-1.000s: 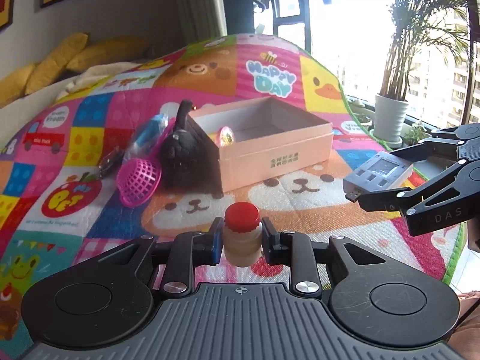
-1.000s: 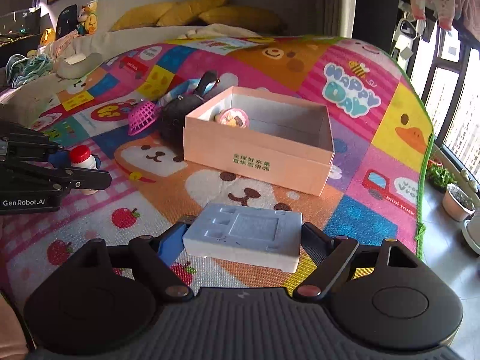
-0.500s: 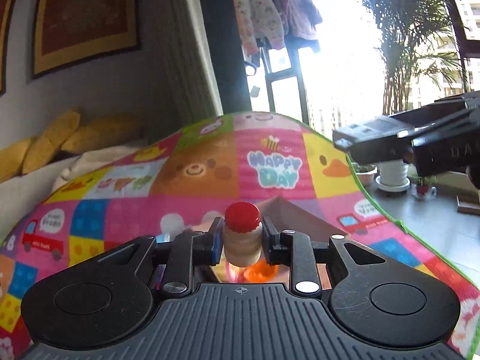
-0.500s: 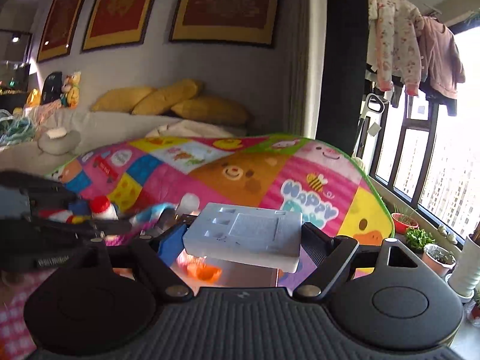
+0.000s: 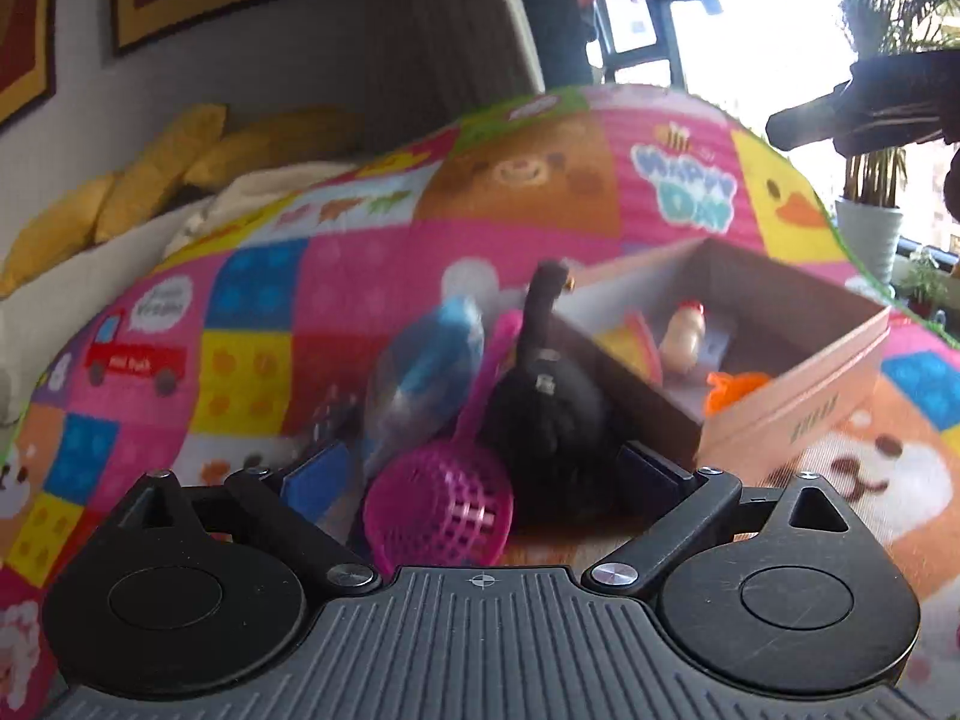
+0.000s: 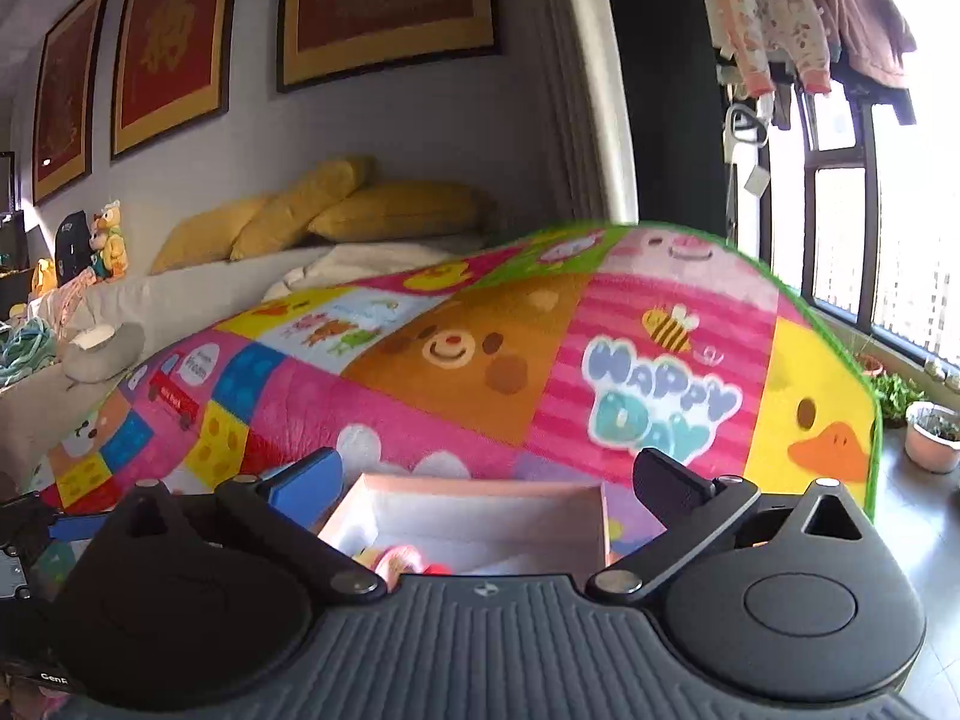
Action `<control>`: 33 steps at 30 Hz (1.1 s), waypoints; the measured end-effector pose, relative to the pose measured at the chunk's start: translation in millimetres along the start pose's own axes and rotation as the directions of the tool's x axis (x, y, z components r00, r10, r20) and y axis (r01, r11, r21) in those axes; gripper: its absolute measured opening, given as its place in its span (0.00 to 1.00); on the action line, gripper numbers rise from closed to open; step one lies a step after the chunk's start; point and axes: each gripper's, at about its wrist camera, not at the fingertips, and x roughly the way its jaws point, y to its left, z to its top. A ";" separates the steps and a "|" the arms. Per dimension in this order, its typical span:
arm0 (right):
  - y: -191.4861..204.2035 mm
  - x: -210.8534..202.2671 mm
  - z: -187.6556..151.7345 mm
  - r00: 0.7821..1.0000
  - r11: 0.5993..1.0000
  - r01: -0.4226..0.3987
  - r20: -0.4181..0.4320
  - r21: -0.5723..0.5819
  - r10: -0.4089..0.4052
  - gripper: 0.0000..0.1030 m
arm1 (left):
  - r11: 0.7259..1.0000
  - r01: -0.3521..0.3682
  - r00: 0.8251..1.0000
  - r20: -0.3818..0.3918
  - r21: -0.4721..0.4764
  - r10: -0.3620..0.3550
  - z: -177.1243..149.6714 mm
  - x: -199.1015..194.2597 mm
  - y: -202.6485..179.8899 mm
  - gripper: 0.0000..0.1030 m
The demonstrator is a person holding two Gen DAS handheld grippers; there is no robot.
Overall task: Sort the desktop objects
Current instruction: 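Carry the white tray into the pink box with the right gripper while the left drops the bottle in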
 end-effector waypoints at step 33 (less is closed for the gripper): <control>91.9 -39.7 -6.1 0.938 0.938 -0.324 -0.168 -0.124 0.302 0.13 | 0.992 -0.020 0.994 -0.105 -0.125 0.007 -19.4 27.0 34.0 0.97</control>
